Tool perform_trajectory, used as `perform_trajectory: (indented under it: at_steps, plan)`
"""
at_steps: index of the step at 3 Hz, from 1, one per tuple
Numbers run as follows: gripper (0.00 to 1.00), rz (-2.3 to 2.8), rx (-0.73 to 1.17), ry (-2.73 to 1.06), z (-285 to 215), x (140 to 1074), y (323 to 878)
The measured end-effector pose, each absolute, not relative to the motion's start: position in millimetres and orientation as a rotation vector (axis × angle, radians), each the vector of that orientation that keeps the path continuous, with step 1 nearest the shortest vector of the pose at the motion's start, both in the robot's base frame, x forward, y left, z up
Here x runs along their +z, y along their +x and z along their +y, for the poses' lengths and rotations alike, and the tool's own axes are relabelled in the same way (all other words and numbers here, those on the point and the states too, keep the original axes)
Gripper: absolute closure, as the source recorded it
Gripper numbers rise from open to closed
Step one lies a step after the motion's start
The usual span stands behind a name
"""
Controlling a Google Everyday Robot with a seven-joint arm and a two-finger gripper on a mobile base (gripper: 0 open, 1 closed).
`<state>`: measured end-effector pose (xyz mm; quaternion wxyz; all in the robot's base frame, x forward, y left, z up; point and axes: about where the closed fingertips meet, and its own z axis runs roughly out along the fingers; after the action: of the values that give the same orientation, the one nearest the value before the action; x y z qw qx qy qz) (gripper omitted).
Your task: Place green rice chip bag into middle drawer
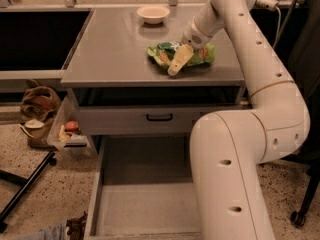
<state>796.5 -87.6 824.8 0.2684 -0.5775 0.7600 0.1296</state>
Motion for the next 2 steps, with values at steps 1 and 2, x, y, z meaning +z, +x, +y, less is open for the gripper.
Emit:
perform_trajectory:
  at_steps: [1,2]
  plan:
    - [0.0,2.056,0.356,-1.549,-90.5,825.1,796.2]
    - [0.0,2.07,0.367,-1.528,-98.6,823.3,795.3]
